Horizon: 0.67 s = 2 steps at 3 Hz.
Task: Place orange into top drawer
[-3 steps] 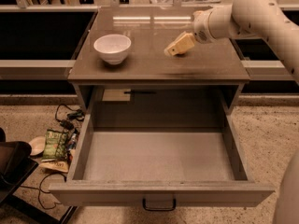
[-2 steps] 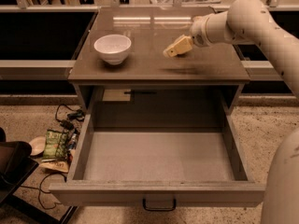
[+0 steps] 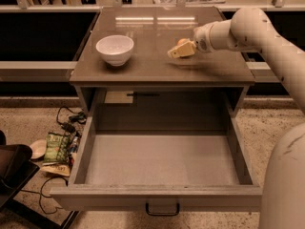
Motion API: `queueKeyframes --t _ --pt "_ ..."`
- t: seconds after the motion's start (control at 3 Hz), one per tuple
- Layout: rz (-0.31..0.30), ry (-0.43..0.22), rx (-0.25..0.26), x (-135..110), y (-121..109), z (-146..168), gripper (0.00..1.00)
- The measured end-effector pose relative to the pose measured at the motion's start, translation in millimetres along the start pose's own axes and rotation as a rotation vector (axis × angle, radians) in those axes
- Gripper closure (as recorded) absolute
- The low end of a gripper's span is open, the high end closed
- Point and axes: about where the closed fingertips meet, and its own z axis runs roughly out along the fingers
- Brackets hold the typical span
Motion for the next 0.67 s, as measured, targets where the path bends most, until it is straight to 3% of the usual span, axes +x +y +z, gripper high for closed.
queueKeyframes --t 0.67 --pt "0.071 -0.002 -0.049 14.5 7.8 17.1 0.66"
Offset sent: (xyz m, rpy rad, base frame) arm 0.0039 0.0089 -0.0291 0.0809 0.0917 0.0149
